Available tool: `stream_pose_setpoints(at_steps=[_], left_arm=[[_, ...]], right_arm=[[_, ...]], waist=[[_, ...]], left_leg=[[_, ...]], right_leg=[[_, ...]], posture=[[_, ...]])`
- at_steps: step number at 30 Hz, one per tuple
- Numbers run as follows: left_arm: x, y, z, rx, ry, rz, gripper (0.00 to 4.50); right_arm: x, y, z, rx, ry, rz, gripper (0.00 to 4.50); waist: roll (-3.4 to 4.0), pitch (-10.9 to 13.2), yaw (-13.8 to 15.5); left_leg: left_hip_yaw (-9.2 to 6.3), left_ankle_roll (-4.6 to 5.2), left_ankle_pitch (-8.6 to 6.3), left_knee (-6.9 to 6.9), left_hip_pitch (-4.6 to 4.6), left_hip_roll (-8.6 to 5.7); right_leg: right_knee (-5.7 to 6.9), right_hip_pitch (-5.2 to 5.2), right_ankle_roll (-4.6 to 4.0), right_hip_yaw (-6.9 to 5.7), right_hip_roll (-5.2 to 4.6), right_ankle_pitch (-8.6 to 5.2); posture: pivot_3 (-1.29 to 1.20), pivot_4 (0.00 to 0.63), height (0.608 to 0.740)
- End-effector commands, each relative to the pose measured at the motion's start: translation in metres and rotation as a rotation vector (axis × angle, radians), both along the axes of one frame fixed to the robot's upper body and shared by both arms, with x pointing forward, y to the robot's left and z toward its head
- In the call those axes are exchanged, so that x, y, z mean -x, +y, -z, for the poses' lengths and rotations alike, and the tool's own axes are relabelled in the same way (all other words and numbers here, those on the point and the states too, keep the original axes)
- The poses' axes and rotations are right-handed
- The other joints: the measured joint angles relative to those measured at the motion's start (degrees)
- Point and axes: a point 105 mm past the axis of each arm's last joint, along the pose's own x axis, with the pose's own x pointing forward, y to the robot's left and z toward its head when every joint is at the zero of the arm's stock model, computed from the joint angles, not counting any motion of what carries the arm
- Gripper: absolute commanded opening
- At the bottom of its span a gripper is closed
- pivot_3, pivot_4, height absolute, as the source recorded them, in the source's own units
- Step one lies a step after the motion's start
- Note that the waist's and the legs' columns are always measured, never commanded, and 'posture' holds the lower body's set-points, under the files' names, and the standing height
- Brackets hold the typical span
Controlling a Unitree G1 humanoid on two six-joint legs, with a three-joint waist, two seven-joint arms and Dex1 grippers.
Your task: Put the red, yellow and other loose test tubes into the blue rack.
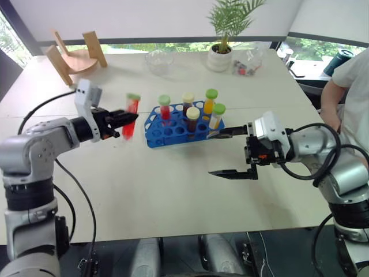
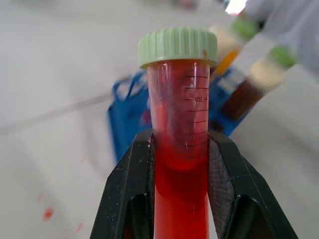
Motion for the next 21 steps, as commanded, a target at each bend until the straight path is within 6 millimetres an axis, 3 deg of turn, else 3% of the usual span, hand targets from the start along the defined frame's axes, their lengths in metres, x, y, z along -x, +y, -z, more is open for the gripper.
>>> stream_pose_setpoints(at_steps=[1,5,7,13,21], left_arm=[[0.007,-0.025,-0.016,0.086,-0.262,0.069,0.81],[-0.003,-0.063,0.0,0.097,-0.432,0.089,0.81],[-0.007,-0.07,0.005,0.096,-0.469,0.086,0.81],[-0.026,-0.082,0.03,0.096,-0.532,0.045,0.81],[-0.037,-0.08,0.057,0.072,-0.514,0.023,0.81]], right_arm=[[-0.004,0.002,-0.009,-0.048,-0.051,0.038,4.5],[-0.007,0.003,-0.009,-0.056,-0.07,0.064,4.5],[-0.007,0.003,-0.009,-0.056,-0.069,0.071,4.5],[-0.005,0.002,-0.01,-0.068,-0.074,0.099,4.5],[-0.005,0.002,-0.011,-0.072,-0.087,0.121,4.5]], waist=[[0.0,0.0,0.35],[-0.05,0.03,1.01],[-0.06,0.03,1.2],[-0.06,0.03,1.17],[-0.06,0.03,1.17]], left_leg=[[-0.01,-0.01,0.0,0.02,-0.01,0.0],[0.04,-0.01,0.01,0.19,0.04,-0.03],[0.04,0.0,0.01,0.33,0.04,-0.04],[0.02,0.05,-0.02,0.38,0.02,-0.03],[0.0,0.16,-0.09,0.38,0.0,-0.03]], right_leg=[[0.0,0.01,0.0,-0.01,0.02,0.0],[-0.03,0.11,0.05,0.07,0.06,0.03],[-0.07,0.2,0.06,0.07,0.07,0.04],[-0.12,0.22,0.12,0.08,0.11,0.07],[-0.12,0.21,0.13,0.06,0.11,0.08]], posture=[[0.0,0.15,0.74],[0.0,0.15,0.74],[0.0,0.15,0.74],[0.0,0.15,0.74],[0.0,0.15,0.74]])
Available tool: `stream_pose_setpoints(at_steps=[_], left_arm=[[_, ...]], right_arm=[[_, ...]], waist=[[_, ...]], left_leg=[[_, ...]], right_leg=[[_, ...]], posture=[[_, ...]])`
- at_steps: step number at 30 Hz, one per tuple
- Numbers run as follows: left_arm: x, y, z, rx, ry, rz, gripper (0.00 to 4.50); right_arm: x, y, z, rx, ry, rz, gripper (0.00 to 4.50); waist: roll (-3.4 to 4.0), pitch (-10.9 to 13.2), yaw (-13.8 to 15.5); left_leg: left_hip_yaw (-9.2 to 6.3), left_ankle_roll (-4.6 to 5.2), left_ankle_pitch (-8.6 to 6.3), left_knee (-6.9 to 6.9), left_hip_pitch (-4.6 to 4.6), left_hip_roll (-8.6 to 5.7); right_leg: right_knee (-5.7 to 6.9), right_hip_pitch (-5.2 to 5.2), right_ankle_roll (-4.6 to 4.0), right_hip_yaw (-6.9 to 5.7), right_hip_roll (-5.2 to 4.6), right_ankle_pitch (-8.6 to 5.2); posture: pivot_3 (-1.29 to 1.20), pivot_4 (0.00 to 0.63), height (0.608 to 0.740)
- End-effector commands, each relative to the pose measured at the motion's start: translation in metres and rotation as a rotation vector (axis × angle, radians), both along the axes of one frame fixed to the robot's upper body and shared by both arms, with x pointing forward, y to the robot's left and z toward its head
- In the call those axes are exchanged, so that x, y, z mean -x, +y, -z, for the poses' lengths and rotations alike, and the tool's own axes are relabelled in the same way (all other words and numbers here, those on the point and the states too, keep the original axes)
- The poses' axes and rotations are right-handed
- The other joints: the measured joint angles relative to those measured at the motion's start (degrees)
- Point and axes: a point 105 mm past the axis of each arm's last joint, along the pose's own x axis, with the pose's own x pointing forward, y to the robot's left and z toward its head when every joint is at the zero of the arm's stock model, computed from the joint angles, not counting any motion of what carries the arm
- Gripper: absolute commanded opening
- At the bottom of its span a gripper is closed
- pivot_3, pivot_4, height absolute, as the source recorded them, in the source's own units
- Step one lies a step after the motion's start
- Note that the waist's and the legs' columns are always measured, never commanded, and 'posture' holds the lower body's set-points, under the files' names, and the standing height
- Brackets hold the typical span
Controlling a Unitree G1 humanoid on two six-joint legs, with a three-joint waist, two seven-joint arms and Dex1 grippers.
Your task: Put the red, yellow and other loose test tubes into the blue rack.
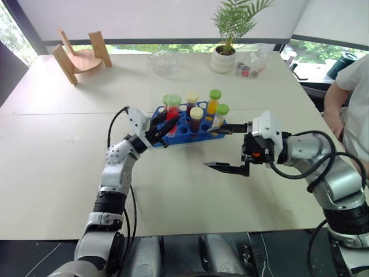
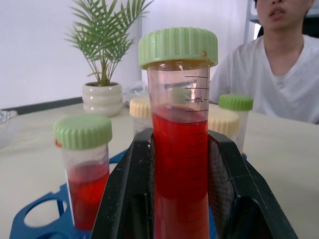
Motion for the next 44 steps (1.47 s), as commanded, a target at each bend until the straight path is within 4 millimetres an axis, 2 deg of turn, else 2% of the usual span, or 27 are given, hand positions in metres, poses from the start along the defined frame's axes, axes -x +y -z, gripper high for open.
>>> stream_pose_setpoints(at_steps=[1,8,22,24,26,29,30,34,37,41,44], left_arm=[[-0.003,-0.002,-0.008,-0.001,-0.062,0.002,0.81],[-0.013,-0.002,0.003,0.007,-0.05,-0.022,0.81],[-0.016,-0.002,0.025,-0.014,-0.029,-0.04,0.81],[-0.014,-0.002,0.031,-0.043,-0.017,-0.021,1.88],[-0.013,-0.002,0.036,-0.059,-0.002,-0.006,2.76],[-0.011,0.006,0.033,-0.074,-0.009,-0.024,4.3],[-0.009,0.012,0.029,-0.095,-0.014,-0.033,4.44],[0.002,0.028,0.012,-0.155,-0.013,-0.054,4.44],[0.024,0.052,-0.003,-0.203,0.034,-0.097,4.44],[0.06,0.069,-0.004,-0.256,0.155,-0.083,4.44],[0.073,0.081,-0.003,-0.265,0.231,-0.111,4.44]], right_arm=[[0.004,0.0,-0.013,-0.009,-0.063,0.002,4.5],[0.005,0.001,-0.014,-0.015,-0.068,0.014,4.5],[0.007,0.0,-0.015,-0.013,-0.071,0.031,4.5],[0.007,0.0,-0.014,-0.013,-0.068,0.033,4.5],[0.007,0.0,-0.014,-0.014,-0.066,0.034,4.5],[0.006,0.0,-0.012,-0.015,-0.055,0.041,4.5],[0.006,-0.001,-0.01,-0.014,-0.051,0.047,4.5],[0.004,-0.007,-0.006,-0.016,-0.03,0.085,4.5],[0.001,-0.017,0.001,-0.025,-0.01,0.151,4.5],[-0.005,-0.029,0.01,-0.063,0.019,0.246,4.5],[-0.017,-0.04,0.008,-0.083,-0.006,0.337,4.5]], waist=[[0.0,0.0,0.05],[0.0,0.0,0.06],[0.01,-0.01,0.04],[0.01,-0.01,0.0],[0.03,-0.02,-0.03],[0.04,-0.03,-0.06],[0.04,-0.03,-0.16],[0.05,-0.02,-0.35],[0.03,-0.01,-0.24],[0.06,0.0,-0.28],[0.06,0.01,-0.25]], left_leg=[[0.0,0.0,0.0,0.0,0.0,0.0],[0.0,0.0,0.0,0.11,0.01,-0.01],[-0.02,0.03,-0.02,0.11,0.01,0.0],[-0.02,0.03,-0.02,0.11,0.02,0.0],[-0.02,0.04,-0.02,0.11,0.02,0.0],[-0.02,0.04,-0.02,0.11,0.03,0.0],[-0.02,0.04,-0.02,0.11,0.02,0.0],[-0.03,0.04,-0.03,0.05,0.04,0.1],[-0.04,0.04,-0.03,0.03,0.01,0.11],[0.0,0.05,-0.04,-0.06,0.03,0.14],[0.02,0.05,-0.04,-0.04,0.06,0.14]], right_leg=[[0.0,0.0,0.0,0.0,0.0,0.0],[-0.01,0.08,0.04,0.0,0.0,0.02],[-0.01,0.08,0.04,-0.01,0.02,0.02],[-0.01,0.09,0.04,-0.01,0.03,0.02],[-0.01,0.09,0.04,-0.01,0.03,0.02],[-0.01,0.09,0.04,-0.01,0.03,0.02],[-0.01,0.09,0.04,-0.01,0.03,0.02],[0.01,0.07,0.03,-0.01,0.08,0.01],[0.0,0.05,0.03,-0.03,0.07,0.01],[-0.03,0.04,0.02,-0.02,0.02,0.0],[-0.04,0.05,-0.03,-0.02,0.02,-0.03]], posture=[[0.0,0.15,0.74],[0.0,0.15,0.74],[0.0,0.15,0.74],[0.0,0.15,0.74],[0.0,0.15,0.74],[0.0,0.15,0.74],[0.0,0.15,0.74],[0.0,0.15,0.74],[0.0,0.15,0.74],[0.0,0.15,0.74],[0.0,0.15,0.74]])
